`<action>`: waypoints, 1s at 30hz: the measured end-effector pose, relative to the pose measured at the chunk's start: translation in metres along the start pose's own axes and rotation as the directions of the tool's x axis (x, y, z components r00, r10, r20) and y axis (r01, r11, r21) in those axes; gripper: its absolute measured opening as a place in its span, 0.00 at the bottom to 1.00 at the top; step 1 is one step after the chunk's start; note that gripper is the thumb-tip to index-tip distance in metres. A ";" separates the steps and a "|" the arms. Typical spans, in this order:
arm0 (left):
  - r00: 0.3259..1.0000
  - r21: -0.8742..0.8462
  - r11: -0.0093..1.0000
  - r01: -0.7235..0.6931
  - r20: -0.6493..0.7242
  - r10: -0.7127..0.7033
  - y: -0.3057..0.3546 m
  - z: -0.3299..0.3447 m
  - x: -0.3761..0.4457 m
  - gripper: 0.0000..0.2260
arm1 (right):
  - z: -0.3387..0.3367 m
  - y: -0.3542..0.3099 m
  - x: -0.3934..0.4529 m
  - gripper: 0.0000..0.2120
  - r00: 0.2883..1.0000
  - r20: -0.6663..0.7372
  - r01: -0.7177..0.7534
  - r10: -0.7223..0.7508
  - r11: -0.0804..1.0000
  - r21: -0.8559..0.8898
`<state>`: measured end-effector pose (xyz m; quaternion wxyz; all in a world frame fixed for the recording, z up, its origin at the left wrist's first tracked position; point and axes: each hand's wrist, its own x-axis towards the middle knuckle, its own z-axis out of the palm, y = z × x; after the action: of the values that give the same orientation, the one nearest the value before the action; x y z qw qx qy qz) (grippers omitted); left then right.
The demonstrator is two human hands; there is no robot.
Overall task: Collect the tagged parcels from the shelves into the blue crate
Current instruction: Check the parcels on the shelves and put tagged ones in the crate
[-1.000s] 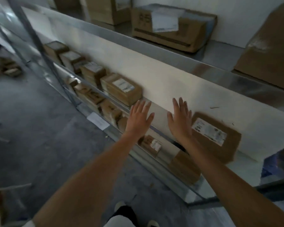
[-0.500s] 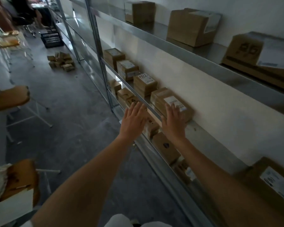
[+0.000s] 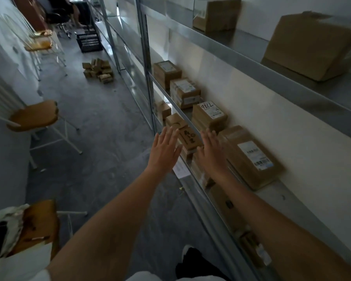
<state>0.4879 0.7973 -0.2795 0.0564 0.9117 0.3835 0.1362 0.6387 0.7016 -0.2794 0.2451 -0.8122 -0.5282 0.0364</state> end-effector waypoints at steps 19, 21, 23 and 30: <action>0.994 0.059 0.992 0.108 0.010 -0.109 -0.155 0.007 0.176 0.26 | 0.110 -0.060 0.231 0.31 0.972 0.170 0.186 -0.164 0.975 -0.123; 0.995 0.074 0.993 0.096 0.012 -0.097 -0.181 0.007 0.197 0.26 | 0.129 -0.072 0.256 0.32 0.969 0.184 0.188 -0.164 0.974 -0.123; 0.997 0.080 0.994 0.079 0.011 -0.080 -0.213 0.007 0.218 0.26 | 0.149 -0.087 0.283 0.32 0.971 0.192 0.168 -0.141 0.977 -0.132; 0.997 0.113 0.993 0.024 0.072 -0.032 -0.309 0.004 0.286 0.27 | 0.189 -0.128 0.359 0.32 0.993 0.114 0.005 0.010 0.991 -0.133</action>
<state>0.4686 1.2178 -0.2884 0.0211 0.9123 0.4011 0.0797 0.6289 1.1254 -0.3170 0.1598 -0.8239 -0.5417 0.0478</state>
